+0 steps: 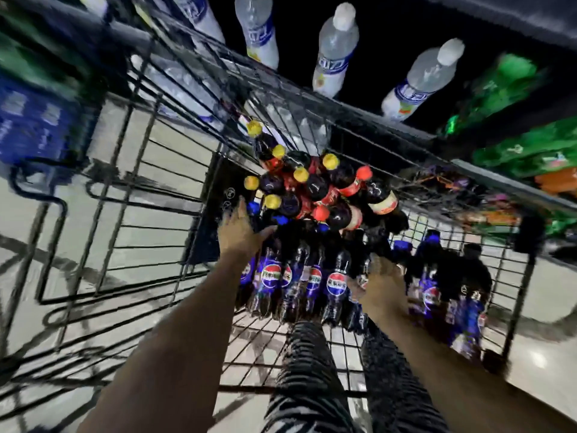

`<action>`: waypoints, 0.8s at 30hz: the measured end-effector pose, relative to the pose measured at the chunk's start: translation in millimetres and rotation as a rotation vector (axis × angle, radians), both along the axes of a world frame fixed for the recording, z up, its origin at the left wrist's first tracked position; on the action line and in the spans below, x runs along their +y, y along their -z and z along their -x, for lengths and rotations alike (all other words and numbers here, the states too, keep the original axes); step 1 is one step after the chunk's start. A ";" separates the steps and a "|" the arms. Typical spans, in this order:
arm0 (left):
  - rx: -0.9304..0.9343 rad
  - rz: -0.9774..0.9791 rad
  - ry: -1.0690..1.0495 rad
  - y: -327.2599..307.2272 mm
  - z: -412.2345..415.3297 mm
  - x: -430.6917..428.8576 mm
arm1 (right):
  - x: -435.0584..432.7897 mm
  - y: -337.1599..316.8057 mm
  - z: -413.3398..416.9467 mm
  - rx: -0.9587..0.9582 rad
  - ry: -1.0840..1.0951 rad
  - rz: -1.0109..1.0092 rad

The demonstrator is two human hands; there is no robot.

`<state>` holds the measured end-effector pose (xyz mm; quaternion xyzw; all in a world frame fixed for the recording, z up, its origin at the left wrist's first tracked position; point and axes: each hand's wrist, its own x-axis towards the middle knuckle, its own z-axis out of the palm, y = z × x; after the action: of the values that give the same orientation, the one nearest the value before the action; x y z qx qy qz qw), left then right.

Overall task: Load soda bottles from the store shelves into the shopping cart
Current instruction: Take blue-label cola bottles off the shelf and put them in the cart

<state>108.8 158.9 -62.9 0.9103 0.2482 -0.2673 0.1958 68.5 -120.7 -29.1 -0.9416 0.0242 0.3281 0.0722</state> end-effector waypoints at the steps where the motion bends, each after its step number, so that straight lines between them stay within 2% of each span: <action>1: 0.028 0.008 0.024 4.0 -2.6 2.8 | 1.9 0.2 -0.7 0.017 0.018 0.006; 4: 0.060 0.020 0.035 8.1 -6.6 8.1 | 3.9 -1.3 -1.1 -0.002 0.066 0.000; 10: 0.139 0.233 0.062 3.7 1.2 27.6 | 9.0 -12.1 3.4 0.055 0.156 -0.051; 16: 0.080 0.187 0.059 -33.4 21.8 24.4 | -1.0 -22.9 13.2 0.017 0.199 -0.095; 19: 0.017 0.148 0.098 -58.0 30.3 17.7 | -23.7 -28.5 19.1 -0.020 0.196 0.022; 22: -0.012 0.176 0.110 -85.2 21.4 16.0 | -57.9 -36.0 22.2 -0.120 0.399 0.153; 24: -0.045 0.233 0.074 -101.0 10.3 14.7 | -84.1 -41.5 22.6 -0.117 0.545 0.217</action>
<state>98.6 173.5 38.1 0.8958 0.1771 -0.2809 0.2956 46.0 -204.8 12.4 -0.9198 0.3069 0.2373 0.0580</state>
